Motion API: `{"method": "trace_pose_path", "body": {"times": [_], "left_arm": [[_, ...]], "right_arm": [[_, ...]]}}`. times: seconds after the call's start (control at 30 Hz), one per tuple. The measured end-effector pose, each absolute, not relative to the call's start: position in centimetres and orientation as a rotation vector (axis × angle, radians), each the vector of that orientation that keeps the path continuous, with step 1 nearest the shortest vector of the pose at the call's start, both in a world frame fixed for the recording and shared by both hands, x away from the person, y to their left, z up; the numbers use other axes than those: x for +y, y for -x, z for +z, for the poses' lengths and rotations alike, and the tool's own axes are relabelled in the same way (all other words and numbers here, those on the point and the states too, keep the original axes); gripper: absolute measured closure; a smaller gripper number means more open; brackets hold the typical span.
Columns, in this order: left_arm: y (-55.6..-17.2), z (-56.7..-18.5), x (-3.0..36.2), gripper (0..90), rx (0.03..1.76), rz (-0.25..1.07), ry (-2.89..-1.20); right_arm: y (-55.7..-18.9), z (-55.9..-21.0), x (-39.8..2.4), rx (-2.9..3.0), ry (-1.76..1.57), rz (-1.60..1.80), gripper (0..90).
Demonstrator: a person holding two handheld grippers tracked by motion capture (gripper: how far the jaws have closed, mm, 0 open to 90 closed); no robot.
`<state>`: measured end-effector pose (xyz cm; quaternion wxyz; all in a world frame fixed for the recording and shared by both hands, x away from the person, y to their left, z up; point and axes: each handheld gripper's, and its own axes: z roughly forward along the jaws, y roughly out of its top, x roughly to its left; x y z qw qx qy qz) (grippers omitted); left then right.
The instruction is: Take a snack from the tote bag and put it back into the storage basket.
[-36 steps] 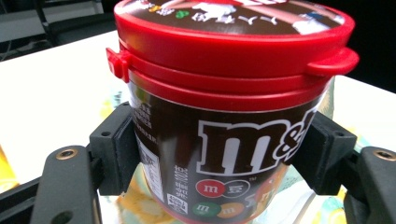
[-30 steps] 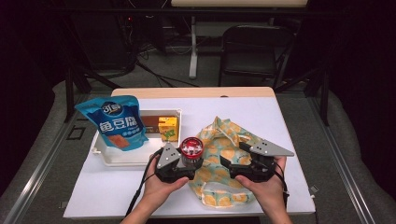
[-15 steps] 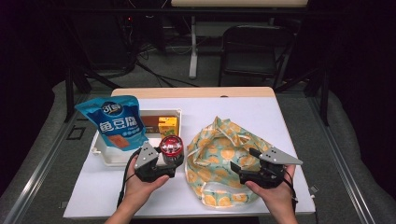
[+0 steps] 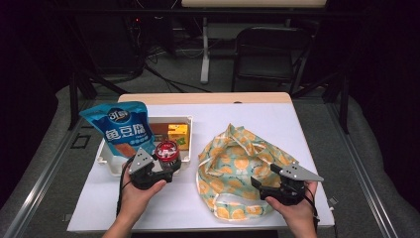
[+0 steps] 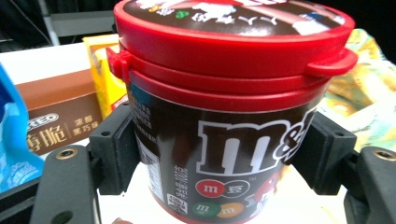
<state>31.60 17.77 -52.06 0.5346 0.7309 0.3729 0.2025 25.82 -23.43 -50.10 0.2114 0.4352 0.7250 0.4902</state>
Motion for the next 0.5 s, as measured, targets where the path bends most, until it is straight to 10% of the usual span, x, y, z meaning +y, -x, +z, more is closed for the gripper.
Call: {"method": "trace_pose_path", "body": {"times": [0.5], "left_arm": [[-34.1, -54.1, 19.6, 26.2, 0.985, 0.456, -1.767]], "right_arm": [[-25.7, -50.3, -23.4, 2.021, -1.199, 1.356, 16.6]]}}
